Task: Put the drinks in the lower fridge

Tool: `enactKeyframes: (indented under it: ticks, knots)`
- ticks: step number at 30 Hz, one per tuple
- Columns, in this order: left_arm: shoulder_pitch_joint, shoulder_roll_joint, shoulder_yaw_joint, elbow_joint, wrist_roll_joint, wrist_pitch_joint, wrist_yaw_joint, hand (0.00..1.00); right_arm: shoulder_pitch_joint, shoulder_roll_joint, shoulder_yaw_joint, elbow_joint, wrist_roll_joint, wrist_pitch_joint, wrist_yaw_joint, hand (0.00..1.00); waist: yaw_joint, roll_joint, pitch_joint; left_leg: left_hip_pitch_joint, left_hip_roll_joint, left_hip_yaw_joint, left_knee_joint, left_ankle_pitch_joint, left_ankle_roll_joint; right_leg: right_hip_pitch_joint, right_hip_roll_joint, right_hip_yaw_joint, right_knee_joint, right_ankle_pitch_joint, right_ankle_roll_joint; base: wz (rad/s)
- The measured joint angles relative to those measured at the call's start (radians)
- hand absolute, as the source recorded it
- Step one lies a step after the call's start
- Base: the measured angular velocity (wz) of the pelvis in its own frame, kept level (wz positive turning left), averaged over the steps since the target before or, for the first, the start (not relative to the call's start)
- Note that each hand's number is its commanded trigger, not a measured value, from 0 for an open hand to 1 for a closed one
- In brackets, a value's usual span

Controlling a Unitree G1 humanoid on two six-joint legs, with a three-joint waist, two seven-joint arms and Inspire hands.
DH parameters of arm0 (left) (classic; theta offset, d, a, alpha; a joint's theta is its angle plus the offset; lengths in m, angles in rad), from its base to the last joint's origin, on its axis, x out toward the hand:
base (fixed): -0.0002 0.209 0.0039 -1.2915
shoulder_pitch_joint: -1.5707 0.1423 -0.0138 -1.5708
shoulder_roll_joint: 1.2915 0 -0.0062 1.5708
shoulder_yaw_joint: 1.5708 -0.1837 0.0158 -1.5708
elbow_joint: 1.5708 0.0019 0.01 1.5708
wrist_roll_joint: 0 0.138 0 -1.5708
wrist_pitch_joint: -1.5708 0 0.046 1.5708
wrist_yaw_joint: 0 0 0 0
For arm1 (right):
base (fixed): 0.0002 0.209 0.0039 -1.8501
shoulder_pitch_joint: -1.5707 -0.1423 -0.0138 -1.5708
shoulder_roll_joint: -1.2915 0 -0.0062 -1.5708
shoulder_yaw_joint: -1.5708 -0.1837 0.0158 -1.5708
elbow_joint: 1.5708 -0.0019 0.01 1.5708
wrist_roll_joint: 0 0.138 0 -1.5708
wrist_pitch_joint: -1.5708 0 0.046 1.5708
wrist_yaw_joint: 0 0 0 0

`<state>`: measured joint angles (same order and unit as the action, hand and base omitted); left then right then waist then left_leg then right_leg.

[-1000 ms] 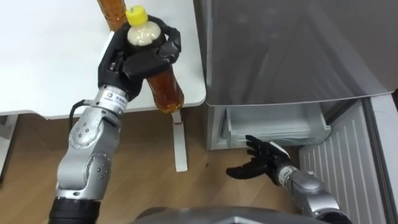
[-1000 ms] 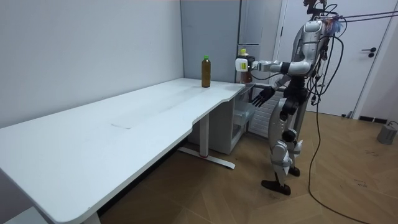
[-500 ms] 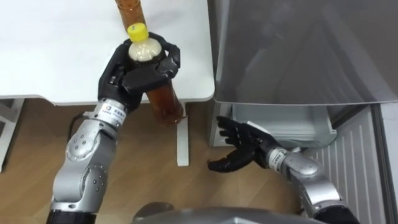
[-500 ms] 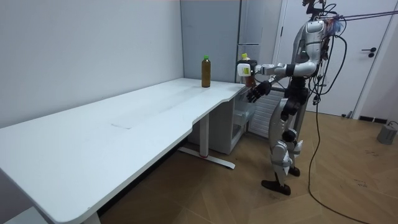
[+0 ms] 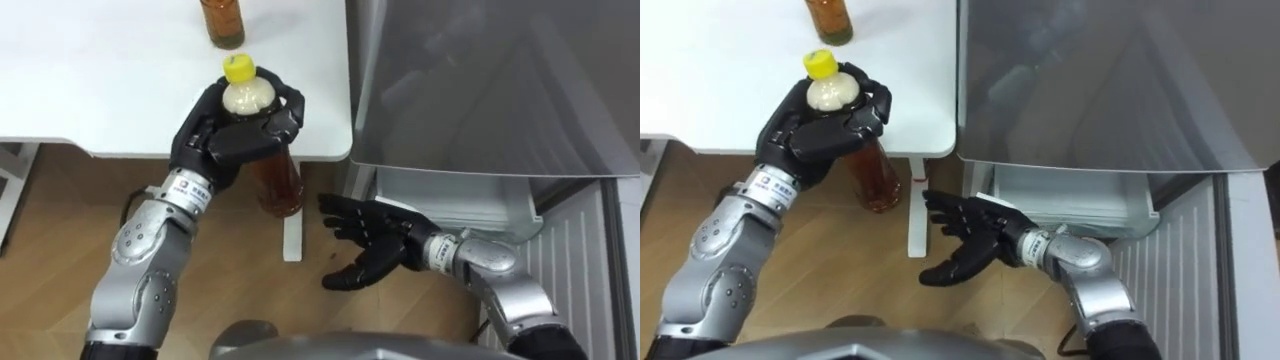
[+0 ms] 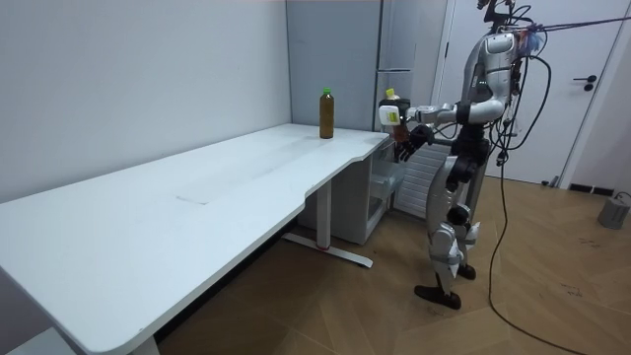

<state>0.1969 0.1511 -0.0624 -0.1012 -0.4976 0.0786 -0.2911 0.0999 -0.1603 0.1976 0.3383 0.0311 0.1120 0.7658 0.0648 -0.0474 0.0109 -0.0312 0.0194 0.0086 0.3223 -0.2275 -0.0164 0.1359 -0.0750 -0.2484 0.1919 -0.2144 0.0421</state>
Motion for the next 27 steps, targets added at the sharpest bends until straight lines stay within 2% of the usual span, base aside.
enactKeyframes:
  ticks: [4,12,17,19,27]
  knots:
    - [0.0,0.024,-0.034,0.02,0.024,0.0,0.002,1.0,0.0,0.0,0.03,-0.002,0.047,0.001,0.03,0.0,-0.001,0.001,0.0012,0.0,0.0,-0.001,0.001,0.0,0.0,0.0,0.0,-0.002,0.004,0.0,0.0,0.0]
    - [0.0,0.026,-0.083,0.026,0.035,0.0,0.001,1.0,0.0,-0.012,0.066,-0.002,0.08,0.001,0.047,0.0,-0.002,0.012,0.0081,-0.013,0.0,-0.001,0.005,-0.001,0.002,-0.009,-0.001,-0.003,0.015,0.0,0.0,0.0]
    - [0.0,0.028,-0.109,0.026,0.034,0.0,-0.003,1.0,0.0,-0.018,0.09,-0.002,0.127,0.004,0.045,0.0,-0.005,0.013,0.008,-0.019,0.0,-0.005,0.009,-0.001,0.002,-0.012,-0.001,-0.005,0.015,0.0,0.0,0.02]
    - [0.0,0.028,-0.126,0.026,0.034,0.0,-0.003,1.0,0.0,-0.03,0.095,-0.002,0.157,0.015,0.045,0.0,-0.005,0.014,0.0074,-0.028,-0.001,-0.012,0.018,-0.001,0.002,-0.017,0.0,-0.01,0.015,0.0,0.0,0.1]
    - [0.0,0.031,-0.172,0.037,0.028,0.001,-0.005,1.0,0.0,-0.033,0.095,-0.005,0.245,0.045,0.031,0.0,-0.007,0.018,0.0051,-0.025,-0.001,-0.014,0.018,-0.001,0.002,-0.015,0.001,-0.011,0.015,0.0,0.0,0.01]
